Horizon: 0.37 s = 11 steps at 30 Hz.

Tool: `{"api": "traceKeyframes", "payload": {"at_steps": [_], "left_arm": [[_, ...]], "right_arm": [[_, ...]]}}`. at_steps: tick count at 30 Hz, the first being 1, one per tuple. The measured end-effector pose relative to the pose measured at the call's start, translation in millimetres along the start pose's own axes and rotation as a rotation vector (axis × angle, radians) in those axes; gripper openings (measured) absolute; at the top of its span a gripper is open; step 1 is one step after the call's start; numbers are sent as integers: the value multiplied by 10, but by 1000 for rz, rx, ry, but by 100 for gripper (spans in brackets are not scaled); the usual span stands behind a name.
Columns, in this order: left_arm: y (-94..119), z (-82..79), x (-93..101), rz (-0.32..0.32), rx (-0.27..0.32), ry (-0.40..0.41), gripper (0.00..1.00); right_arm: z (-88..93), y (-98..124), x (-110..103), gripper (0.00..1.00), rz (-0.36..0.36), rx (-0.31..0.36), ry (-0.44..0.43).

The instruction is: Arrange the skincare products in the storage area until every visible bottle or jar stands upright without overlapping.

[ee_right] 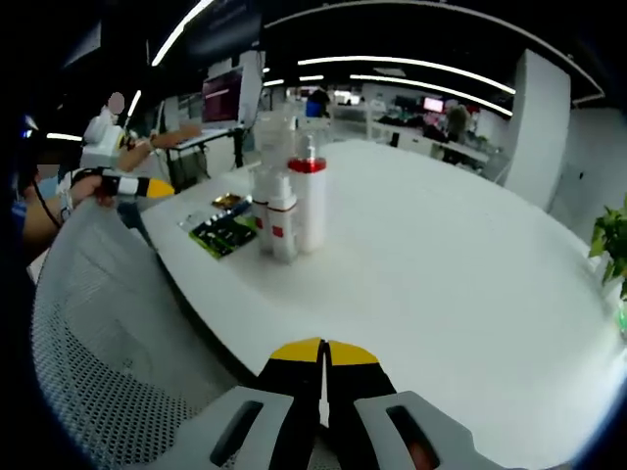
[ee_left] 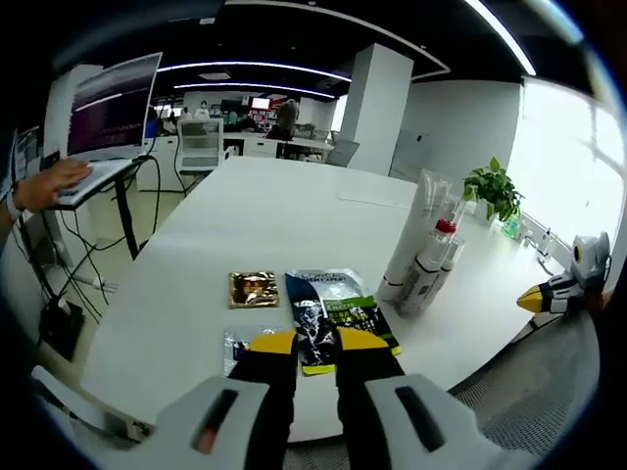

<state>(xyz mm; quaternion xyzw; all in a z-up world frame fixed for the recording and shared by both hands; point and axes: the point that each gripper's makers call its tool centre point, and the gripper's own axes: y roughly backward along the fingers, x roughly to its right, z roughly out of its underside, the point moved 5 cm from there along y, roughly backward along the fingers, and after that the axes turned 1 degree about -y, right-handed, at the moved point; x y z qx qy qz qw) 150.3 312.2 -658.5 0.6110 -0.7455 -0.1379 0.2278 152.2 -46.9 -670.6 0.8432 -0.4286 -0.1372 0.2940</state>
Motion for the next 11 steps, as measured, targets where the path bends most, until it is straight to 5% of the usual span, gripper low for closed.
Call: {"api": "traceKeyframes", "payload": {"at_steps": [4, 11], "left_arm": [[9, -27, -5, -7, 26, -11, 12], [-2, -3, -24, -26, -2, -8, 14]], "right_arm": [[-13, -3, -24, 0, 1, 3, 48], [-31, 23, -27, 0, -18, 32, 12]]}}
